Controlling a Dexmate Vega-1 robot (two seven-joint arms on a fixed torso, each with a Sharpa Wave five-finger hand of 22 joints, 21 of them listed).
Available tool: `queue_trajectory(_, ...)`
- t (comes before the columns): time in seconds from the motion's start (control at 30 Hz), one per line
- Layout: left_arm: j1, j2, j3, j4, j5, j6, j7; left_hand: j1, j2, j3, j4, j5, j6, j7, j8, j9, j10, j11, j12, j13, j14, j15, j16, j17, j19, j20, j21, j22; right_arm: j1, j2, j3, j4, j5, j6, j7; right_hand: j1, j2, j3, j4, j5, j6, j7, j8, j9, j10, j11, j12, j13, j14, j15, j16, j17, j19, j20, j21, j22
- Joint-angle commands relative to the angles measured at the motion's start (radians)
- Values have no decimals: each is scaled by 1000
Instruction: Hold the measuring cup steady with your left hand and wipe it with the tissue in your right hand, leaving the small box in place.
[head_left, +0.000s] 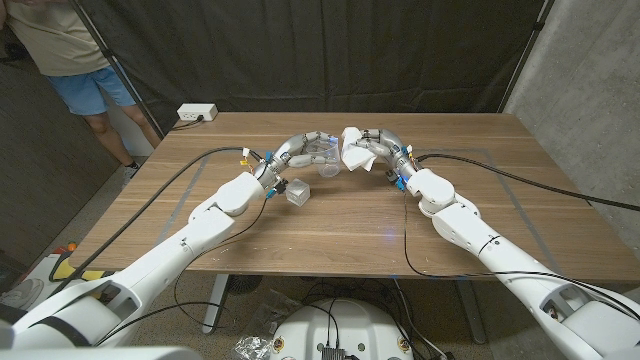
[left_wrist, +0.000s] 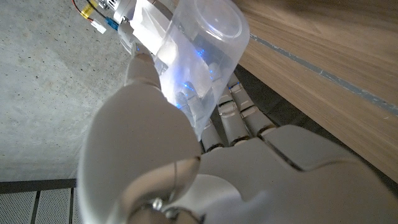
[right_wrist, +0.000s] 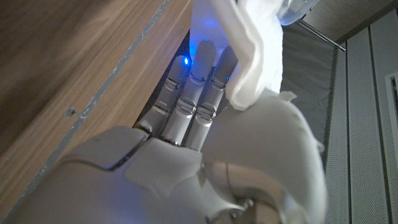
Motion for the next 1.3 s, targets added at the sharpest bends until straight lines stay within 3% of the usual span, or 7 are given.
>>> queue_trajectory(0.03,2,-22,-11,14,-17,-25,21,60,71,45,32,-1,3,11,7,3,0,-5,3,3,95,-200,5,3,-4,-27,7,2,-13,34,6,-6,90,92,83,5,6,-4,-2,6,15,15,3,20,3,2,4,1,15,-84,-1,3,-8,-69,14,-1)
queue_trajectory(0.97,4,-54,-27,20,-76,-77,-4,54,68,53,32,-2,3,10,8,2,3,-4,6,5,100,-200,5,5,-5,-27,19,1,-83,38,7,-85,21,68,-65,11,2,-20,0,15,25,21,-3,15,14,3,-2,4,35,-84,-15,15,-16,-68,77,-29)
queue_trajectory(1.3,6,-65,-43,33,-80,-113,10,53,66,56,32,-2,4,9,9,2,4,-4,7,6,101,-200,4,6,-7,-29,23,0,-119,28,25,-125,79,33,-69,13,-1,-24,-1,17,32,23,-3,13,23,6,-2,3,45,-84,-15,22,-12,-63,93,-39)
